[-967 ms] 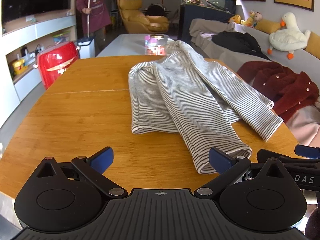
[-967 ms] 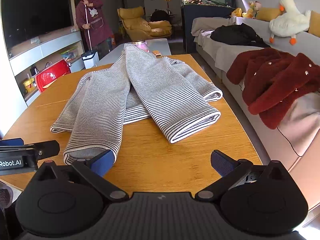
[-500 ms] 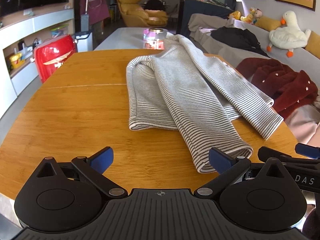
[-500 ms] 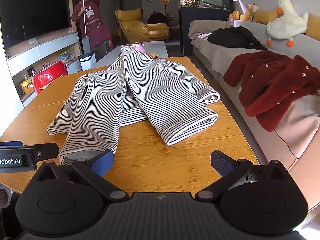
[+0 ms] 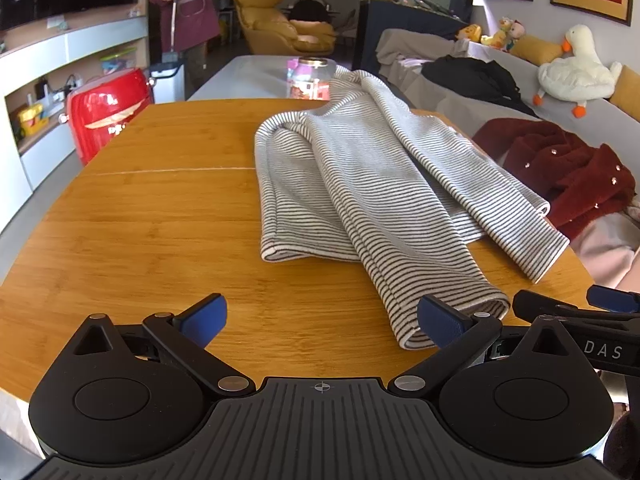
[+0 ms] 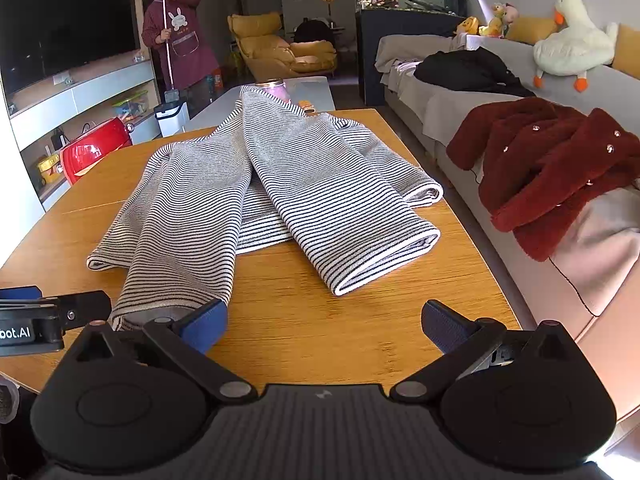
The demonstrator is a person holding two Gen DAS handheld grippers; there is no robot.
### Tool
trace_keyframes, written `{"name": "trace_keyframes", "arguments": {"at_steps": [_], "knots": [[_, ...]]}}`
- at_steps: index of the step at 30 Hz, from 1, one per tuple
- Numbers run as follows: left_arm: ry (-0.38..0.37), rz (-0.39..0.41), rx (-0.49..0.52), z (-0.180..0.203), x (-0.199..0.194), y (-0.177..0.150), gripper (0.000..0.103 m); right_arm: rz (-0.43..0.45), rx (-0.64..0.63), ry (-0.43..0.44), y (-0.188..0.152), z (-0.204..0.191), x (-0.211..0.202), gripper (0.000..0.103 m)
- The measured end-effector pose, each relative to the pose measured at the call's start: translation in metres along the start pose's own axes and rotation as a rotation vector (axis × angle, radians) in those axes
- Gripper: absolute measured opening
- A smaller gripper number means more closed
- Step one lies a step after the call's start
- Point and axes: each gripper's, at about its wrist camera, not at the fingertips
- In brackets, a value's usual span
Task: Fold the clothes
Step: 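Approach the striped shirt with both tools held open above the table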
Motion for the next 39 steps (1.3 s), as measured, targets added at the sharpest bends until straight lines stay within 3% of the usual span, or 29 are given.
{"name": "trace_keyframes", "arguments": {"at_steps": [39], "knots": [[-0.014,-0.047,-0.02,-0.003,0.009,-0.001,0.103,-0.044,0.001,0.015,-0.004,0.003,0.011,0.103]]}}
Point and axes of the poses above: each gripper's, at about its wrist camera, not at the fingertips, and x roughly the way its jaws point, z to its right, y to its top, and after that the axes turned 8 degrees about -y, right-handed
